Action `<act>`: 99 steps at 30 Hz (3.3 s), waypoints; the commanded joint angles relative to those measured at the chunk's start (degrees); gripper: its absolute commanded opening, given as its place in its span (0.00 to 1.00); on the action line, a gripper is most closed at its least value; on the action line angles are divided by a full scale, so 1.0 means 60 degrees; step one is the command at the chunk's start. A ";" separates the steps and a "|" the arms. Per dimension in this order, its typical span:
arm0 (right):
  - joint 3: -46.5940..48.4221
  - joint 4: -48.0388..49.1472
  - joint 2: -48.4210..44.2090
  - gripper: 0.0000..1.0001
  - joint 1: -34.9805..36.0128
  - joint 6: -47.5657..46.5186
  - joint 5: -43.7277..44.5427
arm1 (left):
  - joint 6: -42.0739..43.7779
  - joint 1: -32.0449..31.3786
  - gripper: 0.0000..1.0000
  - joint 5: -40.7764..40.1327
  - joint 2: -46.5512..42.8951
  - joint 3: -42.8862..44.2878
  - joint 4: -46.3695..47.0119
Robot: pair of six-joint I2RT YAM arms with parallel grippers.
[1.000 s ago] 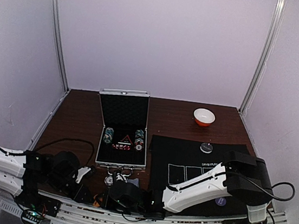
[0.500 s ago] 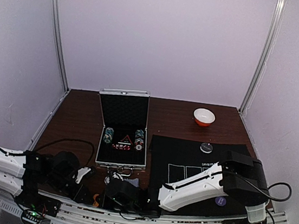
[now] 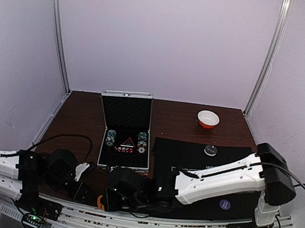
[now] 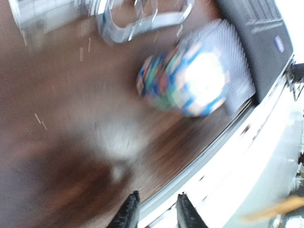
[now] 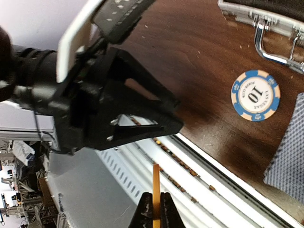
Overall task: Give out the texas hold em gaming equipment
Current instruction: Pick up the big blind button from the corner of the board, then place the big blind button in the big blind area.
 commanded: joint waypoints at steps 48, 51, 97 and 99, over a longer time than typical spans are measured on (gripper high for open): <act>-0.5969 0.1397 -0.3570 0.00 -0.4640 -0.2522 -0.6114 | 0.6946 0.3168 0.98 -0.4845 0.3066 0.5642 0.0322; -0.6220 0.1661 -0.3820 0.00 -0.4559 -0.2317 -0.6131 | 0.6959 0.3177 0.98 -0.4872 0.2993 0.5602 0.0341; -0.2917 -0.3922 -0.3207 0.68 -0.3829 -0.4014 -0.1392 | 0.7214 0.3189 0.98 -0.4598 0.2705 0.5279 0.0525; -0.2466 -0.4337 -0.3360 0.78 -0.3742 -0.4046 -0.0732 | 0.7243 0.3190 0.98 -0.4586 0.2663 0.5258 0.0538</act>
